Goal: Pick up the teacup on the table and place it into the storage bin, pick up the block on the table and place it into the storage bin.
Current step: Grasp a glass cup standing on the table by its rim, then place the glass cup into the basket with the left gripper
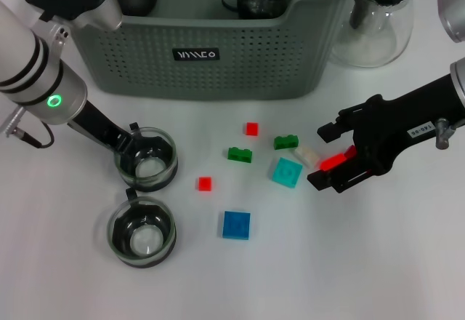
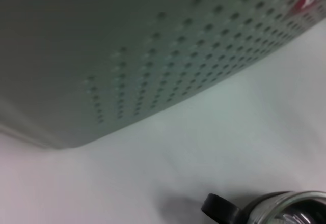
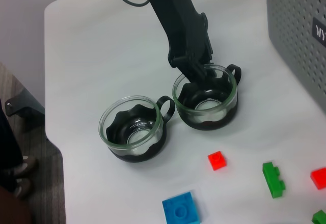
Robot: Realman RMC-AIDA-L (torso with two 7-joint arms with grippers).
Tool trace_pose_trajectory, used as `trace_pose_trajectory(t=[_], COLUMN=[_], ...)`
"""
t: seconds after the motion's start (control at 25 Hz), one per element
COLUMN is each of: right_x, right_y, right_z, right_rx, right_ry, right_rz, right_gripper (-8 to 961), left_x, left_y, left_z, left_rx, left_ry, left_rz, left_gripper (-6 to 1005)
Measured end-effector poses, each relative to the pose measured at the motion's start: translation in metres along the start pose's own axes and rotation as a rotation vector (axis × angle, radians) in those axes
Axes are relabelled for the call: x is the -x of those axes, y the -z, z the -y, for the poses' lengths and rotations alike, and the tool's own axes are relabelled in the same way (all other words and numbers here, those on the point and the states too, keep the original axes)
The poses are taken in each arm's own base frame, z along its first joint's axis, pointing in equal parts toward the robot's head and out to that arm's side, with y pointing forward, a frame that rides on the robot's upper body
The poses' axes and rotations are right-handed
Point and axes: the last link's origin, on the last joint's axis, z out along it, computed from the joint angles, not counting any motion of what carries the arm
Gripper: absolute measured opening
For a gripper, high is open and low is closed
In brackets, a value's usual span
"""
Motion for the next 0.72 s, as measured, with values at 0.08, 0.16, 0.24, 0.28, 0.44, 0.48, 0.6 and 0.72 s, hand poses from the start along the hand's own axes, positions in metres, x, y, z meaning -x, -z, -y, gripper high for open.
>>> trace_pose_trajectory(t=[0.08, 0.16, 0.24, 0.28, 0.44, 0.48, 0.6, 0.72], right_x=[0.001, 0.002, 0.002, 0.003, 0.003, 0.002, 0.000, -0.002], right_y=[0.000, 0.000, 0.000, 0.000, 0.000, 0.001, 0.003, 0.008], right_z=[0.000, 0.000, 0.000, 0.000, 0.000, 0.001, 0.003, 0.004], right_rx=[-0.001, -0.001, -0.001, -0.001, -0.001, 0.000, -0.005, -0.005], right_ry=[0.003, 0.005, 0.007, 0.007, 0.007, 0.006, -0.001, -0.015], right_rz=[0.000, 0.000, 0.000, 0.000, 0.000, -0.001, -0.006, -0.006], right_gripper=[926, 926, 926, 926, 926, 926, 926, 926], left_x=[0.000, 0.000, 0.001, 0.001, 0.002, 0.002, 0.000, -0.002], left_y=[0.000, 0.001, 0.000, 0.000, 0.008, 0.010, 0.031, 0.060], left_z=[0.001, 0.001, 0.002, 0.002, 0.005, 0.005, 0.003, -0.002], left_rx=[-0.004, -0.005, -0.006, -0.006, -0.022, -0.022, 0.007, 0.088], left_ry=[0.001, 0.001, 0.001, 0.001, -0.004, -0.006, -0.010, -0.013], left_rz=[-0.005, -0.007, -0.008, -0.009, -0.038, -0.046, -0.114, -0.212], left_gripper=[381, 285, 140, 68, 62, 60, 60, 59])
